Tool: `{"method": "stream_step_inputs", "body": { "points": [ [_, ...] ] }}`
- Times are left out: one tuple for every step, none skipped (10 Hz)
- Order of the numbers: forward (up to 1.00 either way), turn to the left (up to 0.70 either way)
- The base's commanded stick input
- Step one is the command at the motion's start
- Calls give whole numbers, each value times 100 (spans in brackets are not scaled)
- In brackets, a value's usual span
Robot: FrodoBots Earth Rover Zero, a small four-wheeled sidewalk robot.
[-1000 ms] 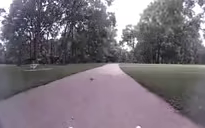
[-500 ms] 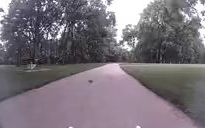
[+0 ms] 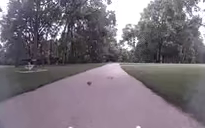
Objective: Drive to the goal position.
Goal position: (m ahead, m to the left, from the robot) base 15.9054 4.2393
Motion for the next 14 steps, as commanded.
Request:
{"method": "stream_step_inputs", "body": {
  "points": [
    [70,0],
    [70,0],
    [70,0],
    [70,0],
    [70,0],
    [70,0],
    [70,0],
    [70,0],
    [70,0],
    [70,0],
    [70,0],
    [70,0],
    [70,0],
    [70,0]
  ]
}}
